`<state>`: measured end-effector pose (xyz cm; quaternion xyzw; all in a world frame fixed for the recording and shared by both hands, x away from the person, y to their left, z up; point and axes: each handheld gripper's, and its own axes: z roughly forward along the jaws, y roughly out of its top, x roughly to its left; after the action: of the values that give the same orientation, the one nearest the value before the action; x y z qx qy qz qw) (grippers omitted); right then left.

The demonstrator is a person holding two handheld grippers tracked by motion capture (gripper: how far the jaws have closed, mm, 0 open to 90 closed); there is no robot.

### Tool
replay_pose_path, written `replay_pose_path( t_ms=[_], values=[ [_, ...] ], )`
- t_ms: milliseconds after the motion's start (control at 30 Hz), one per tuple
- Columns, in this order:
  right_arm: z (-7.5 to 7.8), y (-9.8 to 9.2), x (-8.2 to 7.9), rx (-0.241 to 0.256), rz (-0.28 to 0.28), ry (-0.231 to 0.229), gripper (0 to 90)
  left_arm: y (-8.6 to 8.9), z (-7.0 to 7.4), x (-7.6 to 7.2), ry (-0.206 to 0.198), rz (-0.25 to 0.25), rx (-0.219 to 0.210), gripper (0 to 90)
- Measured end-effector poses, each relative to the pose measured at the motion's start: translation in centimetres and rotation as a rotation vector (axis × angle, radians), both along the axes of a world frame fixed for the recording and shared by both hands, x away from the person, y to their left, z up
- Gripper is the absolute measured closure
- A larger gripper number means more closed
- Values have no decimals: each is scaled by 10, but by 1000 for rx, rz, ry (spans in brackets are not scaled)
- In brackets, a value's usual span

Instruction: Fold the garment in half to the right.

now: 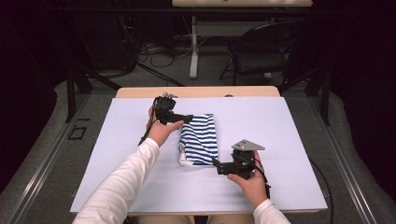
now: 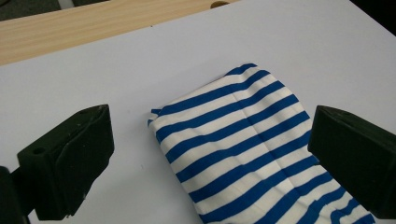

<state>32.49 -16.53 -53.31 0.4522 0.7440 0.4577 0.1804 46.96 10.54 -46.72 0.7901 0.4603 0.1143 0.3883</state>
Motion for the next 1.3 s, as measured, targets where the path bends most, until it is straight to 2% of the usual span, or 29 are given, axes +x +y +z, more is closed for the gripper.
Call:
replay_pose_path(
  t_ms=[67,200,367,533,667,800,933,1133,1233,1300],
  values=[
    [2,1,0,-5,6,-10,0,2,1,-4,4,-7,-10,5],
    [5,3,-1,-9,15,-17,0,10,3,-14,-14,-18,-31,5],
    [6,5,-1,-6,28,-4,0,21,4,-27,-36,-22,-60,5],
    [9,4,2,-2,30,6,0,33,3,-41,-42,-33,-48,5],
    [10,0,2,-13,38,11,0,43,1,-51,-48,-25,-69,5],
    [10,-4,1,-20,39,7,0,53,-1,-62,-47,-26,-57,5],
    [12,-8,0,-2,45,20,0,62,-1,-73,-53,-18,-62,5],
    [17,-17,-4,2,37,6,0,74,0,-89,-65,-21,-81,5],
    [18,-23,-7,-4,30,-8,0,79,1,-98,-71,-30,-70,5],
    [18,-27,-9,-10,25,-13,0,83,0,-104,-66,-31,-79,5]
  ],
)
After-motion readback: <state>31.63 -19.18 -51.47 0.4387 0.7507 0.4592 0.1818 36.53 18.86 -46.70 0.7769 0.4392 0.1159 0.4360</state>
